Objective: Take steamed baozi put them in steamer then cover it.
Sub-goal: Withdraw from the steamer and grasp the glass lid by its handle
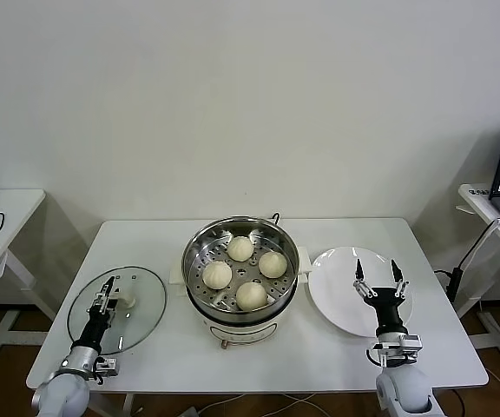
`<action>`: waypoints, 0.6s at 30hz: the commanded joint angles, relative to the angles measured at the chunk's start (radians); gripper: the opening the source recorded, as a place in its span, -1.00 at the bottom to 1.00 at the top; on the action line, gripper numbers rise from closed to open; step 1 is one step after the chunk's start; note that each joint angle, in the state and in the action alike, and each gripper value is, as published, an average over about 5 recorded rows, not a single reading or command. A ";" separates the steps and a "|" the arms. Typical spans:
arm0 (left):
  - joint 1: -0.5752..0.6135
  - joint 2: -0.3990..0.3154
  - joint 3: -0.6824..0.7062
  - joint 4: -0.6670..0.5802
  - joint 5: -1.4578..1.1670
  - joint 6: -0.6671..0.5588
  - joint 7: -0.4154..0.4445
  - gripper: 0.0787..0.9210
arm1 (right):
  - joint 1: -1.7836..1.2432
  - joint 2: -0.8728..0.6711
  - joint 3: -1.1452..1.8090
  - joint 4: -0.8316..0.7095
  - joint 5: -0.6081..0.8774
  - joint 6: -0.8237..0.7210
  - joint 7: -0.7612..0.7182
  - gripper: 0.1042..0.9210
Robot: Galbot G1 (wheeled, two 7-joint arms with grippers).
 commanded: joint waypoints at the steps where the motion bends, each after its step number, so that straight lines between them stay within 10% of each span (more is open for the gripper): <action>1: -0.011 -0.001 0.005 0.013 -0.005 0.007 0.022 0.04 | 0.007 0.001 0.005 0.001 0.001 -0.001 0.001 0.76; 12: 0.000 0.002 -0.004 -0.023 -0.053 0.004 0.032 -0.68 | 0.011 0.004 0.001 -0.001 -0.003 0.001 0.004 0.76; 18: 0.038 0.032 -0.062 -0.190 -0.113 0.035 0.048 -0.74 | 0.010 0.006 -0.003 -0.001 -0.008 0.003 0.003 0.76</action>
